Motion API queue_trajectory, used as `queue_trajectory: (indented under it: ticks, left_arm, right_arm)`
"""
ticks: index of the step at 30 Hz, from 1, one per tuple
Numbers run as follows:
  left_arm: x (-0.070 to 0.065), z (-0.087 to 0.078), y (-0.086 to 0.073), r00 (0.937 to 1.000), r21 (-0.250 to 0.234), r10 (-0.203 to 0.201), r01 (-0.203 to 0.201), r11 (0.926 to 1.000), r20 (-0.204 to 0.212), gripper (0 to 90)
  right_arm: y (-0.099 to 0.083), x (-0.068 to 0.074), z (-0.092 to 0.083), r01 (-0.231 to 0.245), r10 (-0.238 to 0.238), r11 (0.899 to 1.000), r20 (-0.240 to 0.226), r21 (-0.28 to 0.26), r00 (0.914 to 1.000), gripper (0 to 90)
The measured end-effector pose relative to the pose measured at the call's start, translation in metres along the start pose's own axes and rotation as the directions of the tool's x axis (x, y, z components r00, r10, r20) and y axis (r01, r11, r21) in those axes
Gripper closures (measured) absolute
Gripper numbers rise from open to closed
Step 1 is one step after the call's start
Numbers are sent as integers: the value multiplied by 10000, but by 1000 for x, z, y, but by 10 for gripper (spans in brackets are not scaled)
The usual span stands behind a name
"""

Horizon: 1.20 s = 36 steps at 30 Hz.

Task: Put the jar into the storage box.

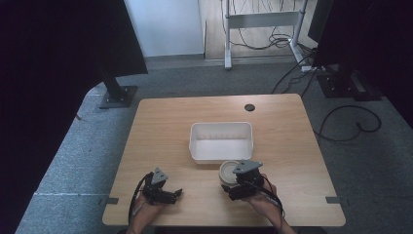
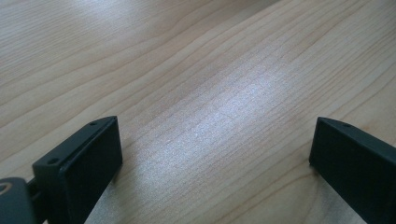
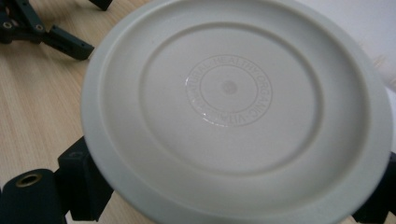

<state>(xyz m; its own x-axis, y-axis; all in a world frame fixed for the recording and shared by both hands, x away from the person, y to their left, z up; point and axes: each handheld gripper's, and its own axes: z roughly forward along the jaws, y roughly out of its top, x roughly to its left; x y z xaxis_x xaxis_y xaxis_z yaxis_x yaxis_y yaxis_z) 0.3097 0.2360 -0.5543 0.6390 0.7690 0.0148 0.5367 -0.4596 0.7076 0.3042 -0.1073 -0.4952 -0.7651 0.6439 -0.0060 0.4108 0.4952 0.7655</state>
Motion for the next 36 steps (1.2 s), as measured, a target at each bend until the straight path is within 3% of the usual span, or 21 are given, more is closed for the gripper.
queue_trajectory:
  ticks: [21,36]
  left_arm:
    - [0,0,0,10000,-6,-6,6,10000,0,22]
    - [0,0,0,10000,-5,-19,19,10000,5,22]
  right_arm:
    - [24,-9,11,-159,162,9997,124,-202,9998,96]
    - [47,-20,21,-229,250,9990,550,-396,9982,96]
